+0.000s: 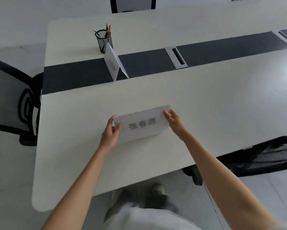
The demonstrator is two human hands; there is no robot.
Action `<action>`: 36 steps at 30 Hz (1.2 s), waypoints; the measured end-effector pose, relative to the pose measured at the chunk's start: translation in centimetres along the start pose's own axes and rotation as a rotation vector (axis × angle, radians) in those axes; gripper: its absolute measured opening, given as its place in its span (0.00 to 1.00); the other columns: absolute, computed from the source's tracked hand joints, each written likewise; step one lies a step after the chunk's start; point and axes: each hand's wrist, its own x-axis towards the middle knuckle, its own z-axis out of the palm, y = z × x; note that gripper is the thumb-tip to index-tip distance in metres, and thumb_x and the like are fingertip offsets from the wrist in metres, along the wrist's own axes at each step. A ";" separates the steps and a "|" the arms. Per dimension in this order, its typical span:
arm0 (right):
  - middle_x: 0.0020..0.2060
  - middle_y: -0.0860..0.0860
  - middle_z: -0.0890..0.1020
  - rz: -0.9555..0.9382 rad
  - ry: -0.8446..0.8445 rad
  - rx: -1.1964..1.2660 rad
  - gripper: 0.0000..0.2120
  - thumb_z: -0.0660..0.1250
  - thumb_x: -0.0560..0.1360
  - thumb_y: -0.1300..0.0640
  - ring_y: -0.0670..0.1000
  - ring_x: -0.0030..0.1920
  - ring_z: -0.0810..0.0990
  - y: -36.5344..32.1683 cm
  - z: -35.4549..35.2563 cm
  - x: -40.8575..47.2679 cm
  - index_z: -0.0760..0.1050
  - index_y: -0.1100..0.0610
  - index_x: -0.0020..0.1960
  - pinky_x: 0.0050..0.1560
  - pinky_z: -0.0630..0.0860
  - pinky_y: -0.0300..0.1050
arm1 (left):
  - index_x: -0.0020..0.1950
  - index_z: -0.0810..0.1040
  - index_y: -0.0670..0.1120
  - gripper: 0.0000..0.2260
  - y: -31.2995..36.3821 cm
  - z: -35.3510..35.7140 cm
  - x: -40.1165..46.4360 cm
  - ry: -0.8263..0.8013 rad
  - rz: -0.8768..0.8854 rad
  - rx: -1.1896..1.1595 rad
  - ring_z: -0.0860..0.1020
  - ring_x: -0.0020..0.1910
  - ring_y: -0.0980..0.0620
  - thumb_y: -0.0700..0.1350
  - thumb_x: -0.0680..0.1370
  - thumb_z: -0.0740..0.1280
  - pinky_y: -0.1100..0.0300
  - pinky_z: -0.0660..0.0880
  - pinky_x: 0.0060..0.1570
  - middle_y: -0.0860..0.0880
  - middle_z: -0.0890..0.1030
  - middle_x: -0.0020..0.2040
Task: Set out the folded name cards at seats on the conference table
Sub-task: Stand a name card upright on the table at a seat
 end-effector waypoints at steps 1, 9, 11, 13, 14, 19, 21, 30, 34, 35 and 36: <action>0.59 0.52 0.79 0.007 -0.018 -0.010 0.25 0.58 0.73 0.40 0.54 0.61 0.76 0.2 -0.3 0.6 0.71 0.51 0.65 0.63 0.71 0.53 | 0.64 0.65 0.57 0.21 0.1 0.2 -0.1 0.013 -0.013 -0.006 0.77 0.43 0.41 0.58 0.71 0.59 0.50 0.73 0.48 0.37 0.77 0.42; 0.59 0.47 0.74 -0.218 0.021 -0.128 0.22 0.64 0.76 0.55 0.48 0.61 0.71 -0.4 -2.2 2.5 0.66 0.48 0.69 0.61 0.68 0.44 | 0.67 0.68 0.50 0.20 1.7 -0.3 -0.6 0.115 0.036 0.153 0.74 0.48 0.47 0.47 0.76 0.64 0.58 0.69 0.49 0.44 0.74 0.47; 0.55 0.46 0.76 -0.266 0.018 -0.121 0.16 0.63 0.76 0.57 0.49 0.57 0.74 -0.7 -2.4 2.5 0.72 0.48 0.63 0.61 0.69 0.45 | 0.62 0.73 0.47 0.17 1.7 -0.5 -0.9 0.191 0.136 0.121 0.75 0.54 0.47 0.44 0.74 0.67 0.58 0.71 0.54 0.49 0.74 0.52; 0.54 0.46 0.78 -0.281 0.026 -0.102 0.12 0.62 0.77 0.57 0.46 0.55 0.76 -1.0 -2.6 2.5 0.76 0.51 0.59 0.63 0.70 0.47 | 0.57 0.77 0.46 0.13 1.7 -0.7 -1.0 0.192 0.166 0.044 0.76 0.60 0.49 0.42 0.73 0.68 0.64 0.70 0.57 0.54 0.76 0.55; 0.53 0.46 0.79 -0.274 0.034 -0.079 0.11 0.62 0.77 0.57 0.41 0.54 0.77 -1.0 -2.6 2.6 0.77 0.54 0.58 0.64 0.70 0.46 | 0.55 0.77 0.47 0.11 1.7 -0.7 -1.0 0.181 0.166 0.014 0.76 0.61 0.50 0.42 0.73 0.68 0.69 0.69 0.57 0.55 0.77 0.55; 0.52 0.49 0.81 -0.336 0.077 0.069 0.08 0.63 0.76 0.58 0.28 0.47 0.76 -2.7 -3.7 2.8 0.78 0.54 0.53 0.56 0.72 0.31 | 0.56 0.79 0.48 0.13 4.6 -2.0 -0.7 0.194 0.273 0.014 0.72 0.63 0.57 0.43 0.71 0.70 0.51 0.63 0.70 0.56 0.77 0.57; 0.49 0.49 0.81 -0.380 0.101 0.119 0.08 0.62 0.76 0.60 0.29 0.46 0.77 -4.2 -5.0 3.3 0.78 0.56 0.52 0.50 0.72 0.27 | 0.55 0.78 0.50 0.13 7.0 -2.2 -0.1 0.186 0.304 -0.057 0.75 0.59 0.63 0.43 0.71 0.70 0.50 0.67 0.68 0.54 0.79 0.56; 0.39 0.36 0.83 -0.485 0.201 0.180 0.10 0.62 0.74 0.52 0.41 0.46 0.78 -7.5 -15.5 10.7 0.79 0.53 0.50 0.50 0.72 0.35 | 0.58 0.78 0.44 0.14 17.1 5.6 8.2 0.172 0.379 -0.122 0.77 0.60 0.54 0.43 0.73 0.68 0.60 0.71 0.61 0.49 0.80 0.57; 0.33 0.37 0.80 -0.378 0.217 0.201 0.07 0.61 0.74 0.52 0.39 0.36 0.73 -5.0 -19.7 14.8 0.77 0.46 0.43 0.42 0.67 0.40 | 0.58 0.78 0.42 0.13 19.2 13.1 12.1 0.209 0.248 -0.118 0.77 0.59 0.53 0.40 0.74 0.67 0.68 0.71 0.54 0.46 0.81 0.58; 0.32 0.38 0.79 -0.344 0.229 0.198 0.07 0.61 0.75 0.52 0.39 0.34 0.72 -4.2 -20.4 15.8 0.77 0.46 0.42 0.40 0.66 0.41 | 0.57 0.79 0.42 0.12 19.4 14.8 12.8 0.212 0.213 -0.114 0.78 0.58 0.51 0.40 0.74 0.67 0.69 0.71 0.51 0.45 0.81 0.57; 0.32 0.39 0.78 -0.308 0.238 0.194 0.07 0.61 0.76 0.54 0.38 0.33 0.71 -3.4 -21.1 16.7 0.76 0.46 0.42 0.40 0.65 0.41 | 0.55 0.79 0.42 0.10 19.5 16.4 13.4 0.211 0.181 -0.105 0.79 0.57 0.50 0.40 0.74 0.66 0.68 0.72 0.49 0.45 0.82 0.55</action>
